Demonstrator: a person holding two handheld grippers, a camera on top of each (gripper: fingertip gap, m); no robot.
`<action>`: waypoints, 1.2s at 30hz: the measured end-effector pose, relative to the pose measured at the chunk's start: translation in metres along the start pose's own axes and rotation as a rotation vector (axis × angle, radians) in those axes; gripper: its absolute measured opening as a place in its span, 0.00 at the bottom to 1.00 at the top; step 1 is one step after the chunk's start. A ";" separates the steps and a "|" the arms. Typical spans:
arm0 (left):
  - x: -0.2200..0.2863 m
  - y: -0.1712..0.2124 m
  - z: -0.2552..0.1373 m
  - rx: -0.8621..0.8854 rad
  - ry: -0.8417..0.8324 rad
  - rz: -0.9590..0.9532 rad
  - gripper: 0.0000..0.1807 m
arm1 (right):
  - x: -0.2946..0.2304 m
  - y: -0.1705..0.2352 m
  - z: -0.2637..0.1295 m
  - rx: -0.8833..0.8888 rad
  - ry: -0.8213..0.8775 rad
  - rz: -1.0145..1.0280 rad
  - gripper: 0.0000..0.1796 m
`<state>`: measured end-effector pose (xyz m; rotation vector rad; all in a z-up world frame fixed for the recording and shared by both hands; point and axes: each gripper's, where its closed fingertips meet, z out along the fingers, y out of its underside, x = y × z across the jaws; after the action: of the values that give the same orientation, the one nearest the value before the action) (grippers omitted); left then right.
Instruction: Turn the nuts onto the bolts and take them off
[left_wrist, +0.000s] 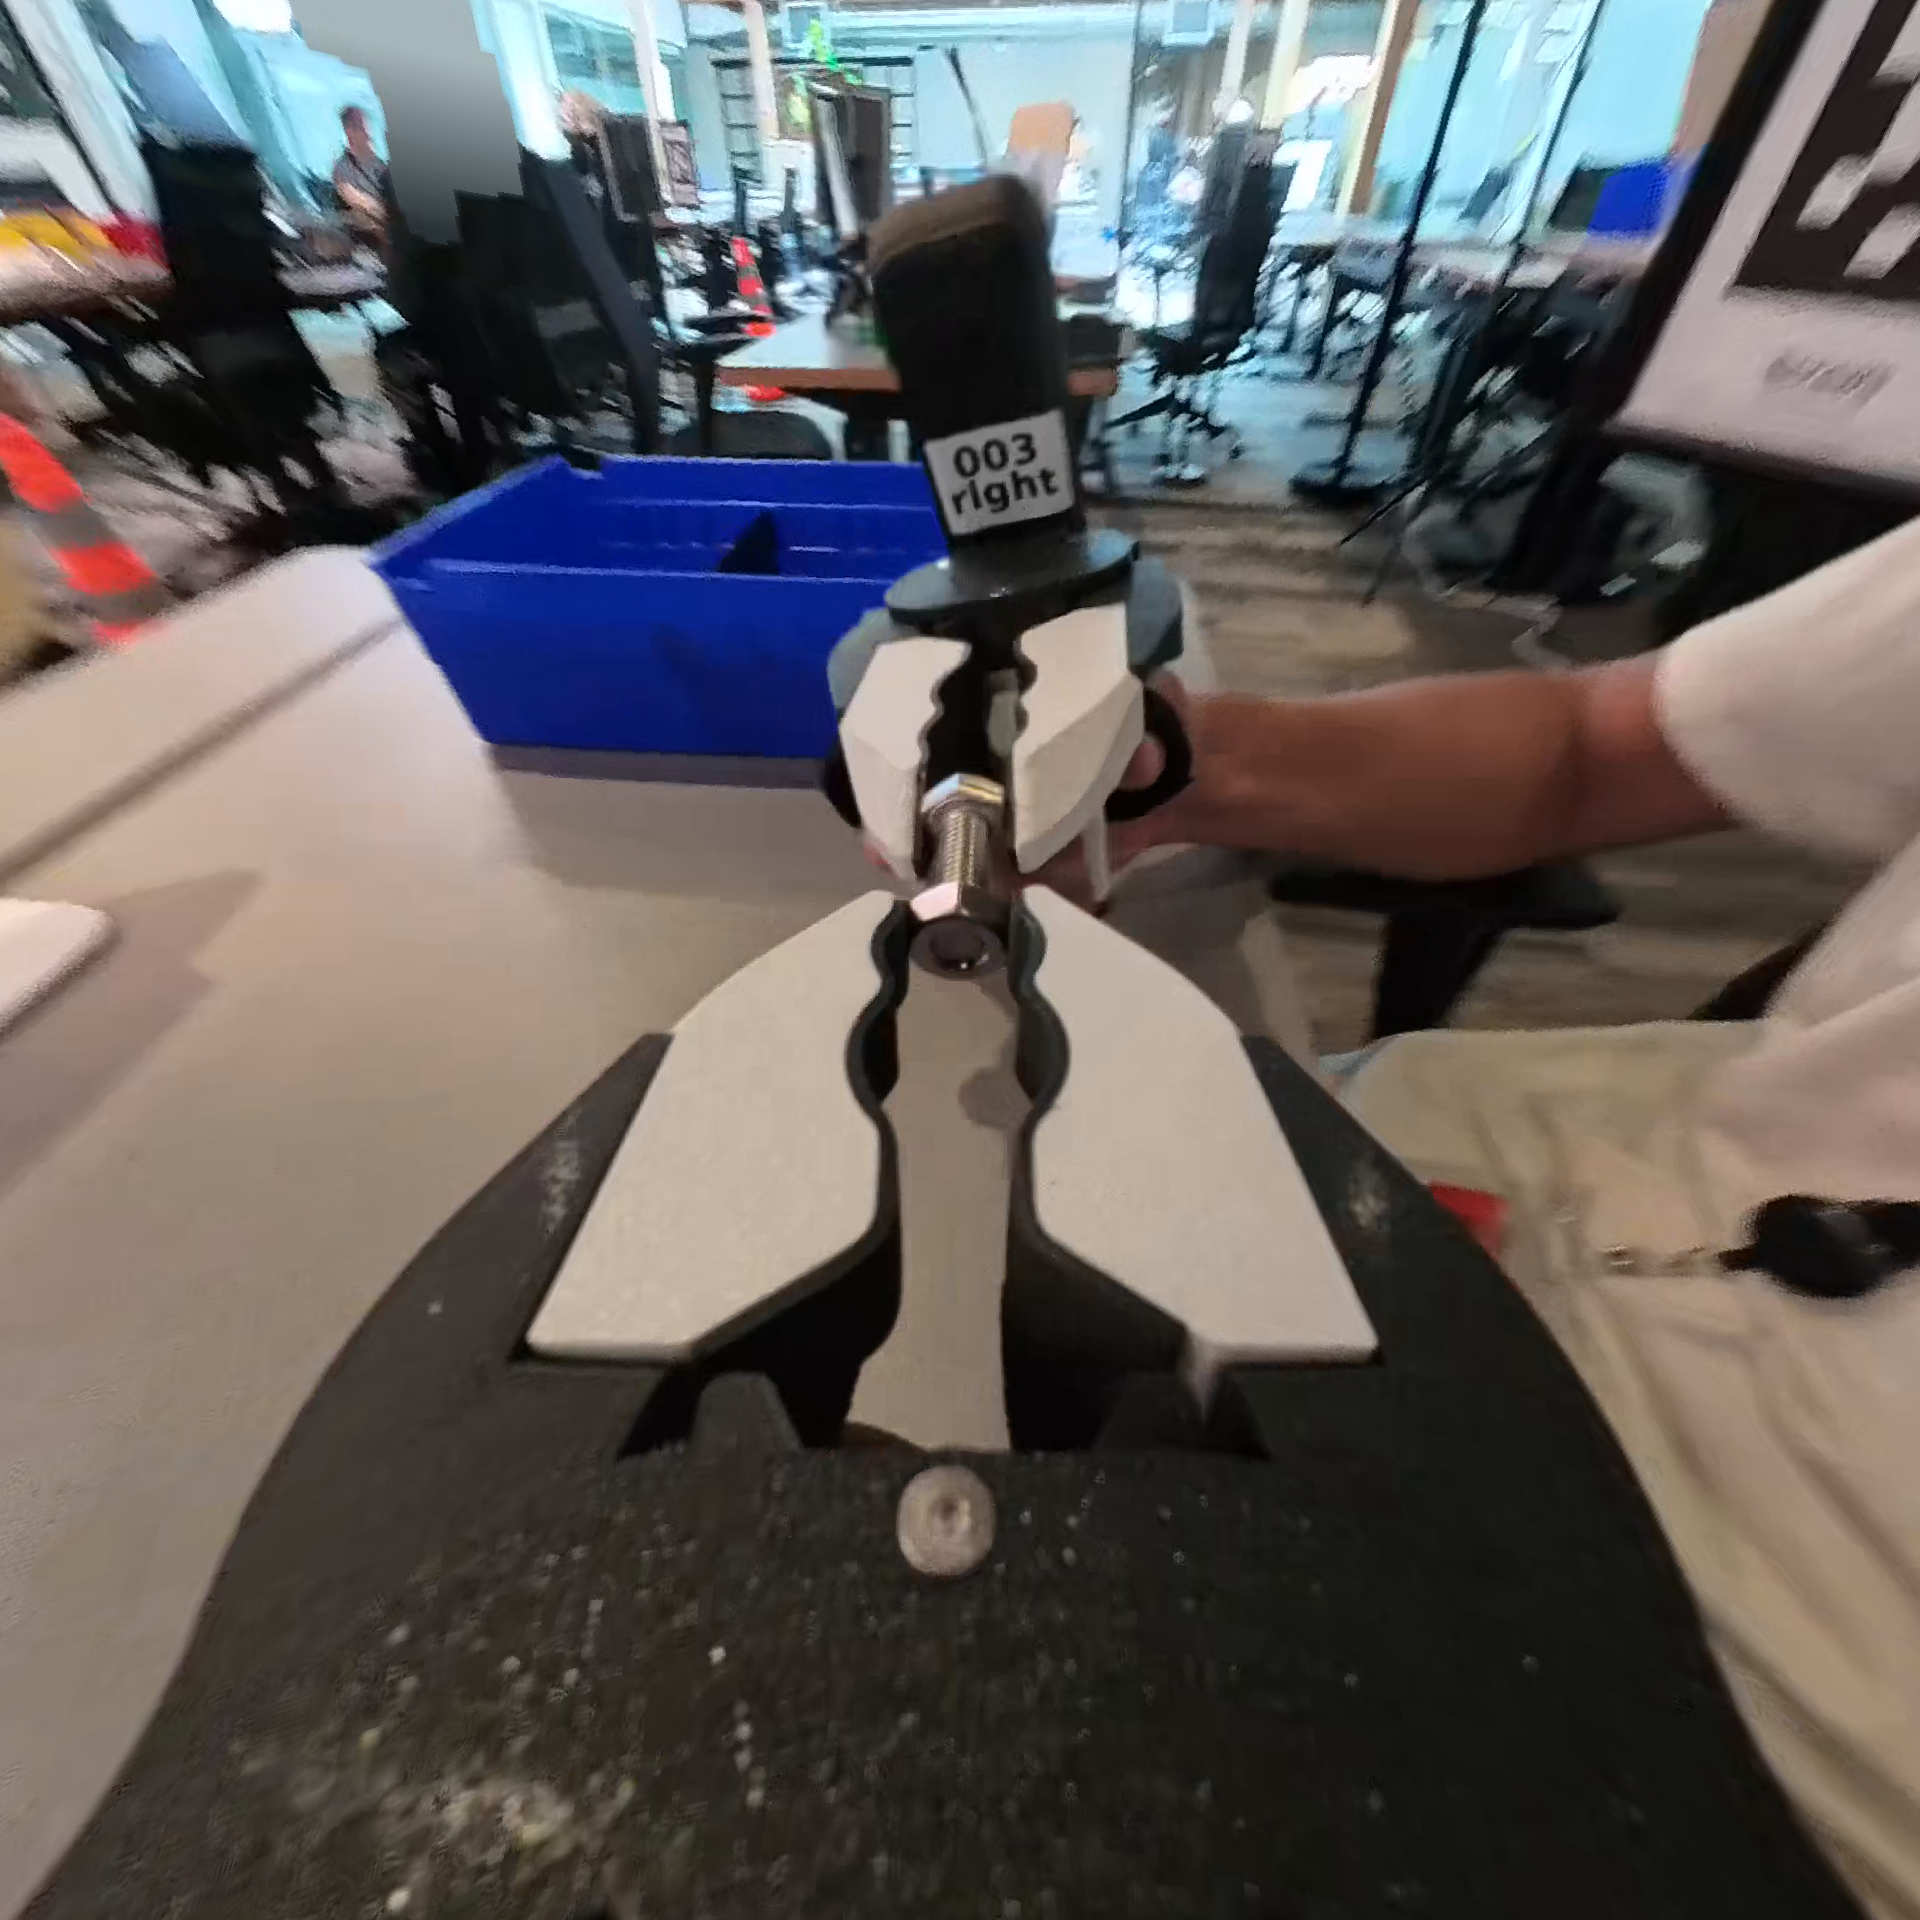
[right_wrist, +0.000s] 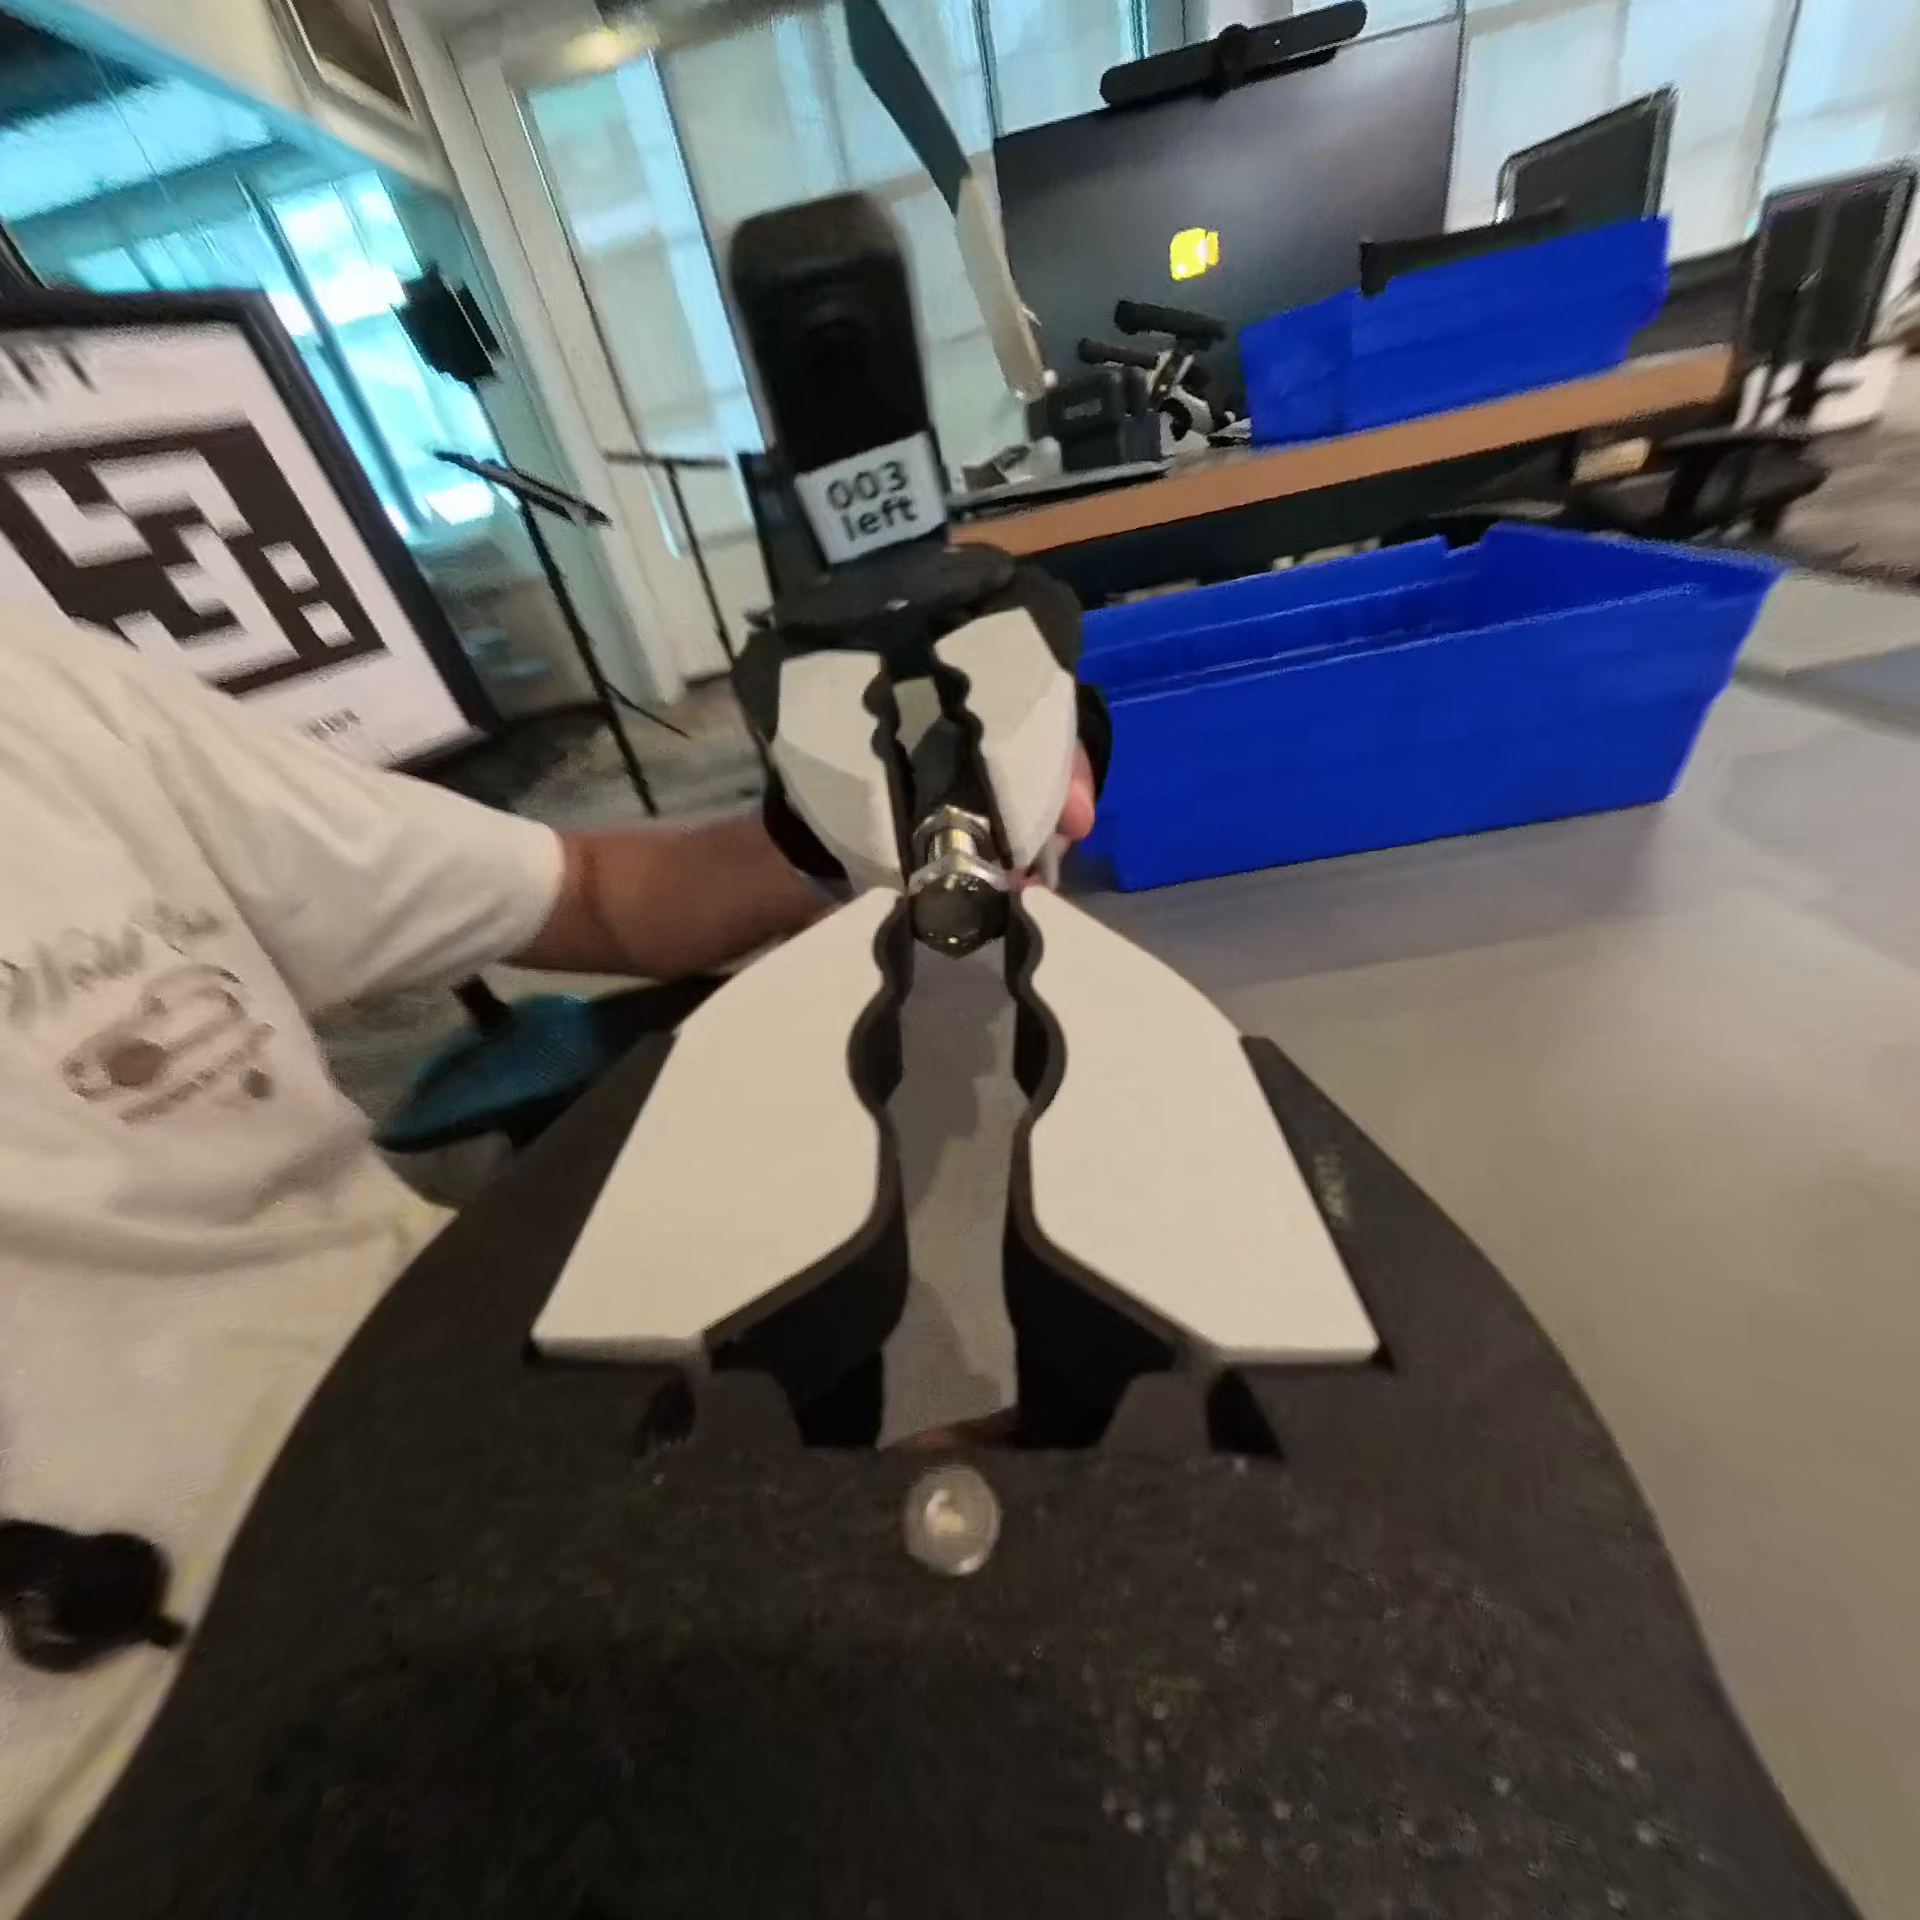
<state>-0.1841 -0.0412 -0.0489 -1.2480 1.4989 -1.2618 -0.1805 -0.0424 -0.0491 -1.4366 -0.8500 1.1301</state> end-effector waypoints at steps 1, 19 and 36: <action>0.002 0.000 0.000 0.006 0.048 -0.071 0.10 | -0.002 0.000 0.000 -0.018 0.015 -0.054 0.09; 0.019 0.001 0.001 -0.005 0.549 -0.813 0.10 | -0.012 0.005 -0.004 -0.219 0.153 -0.596 0.09; -0.009 0.010 -0.008 -0.134 -0.279 0.467 0.22 | -0.002 0.000 0.005 -0.004 -0.031 0.104 0.09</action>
<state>-0.1923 -0.0302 -0.0575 -1.0250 1.5659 -0.6644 -0.1859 -0.0428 -0.0488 -1.4839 -0.8066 1.2318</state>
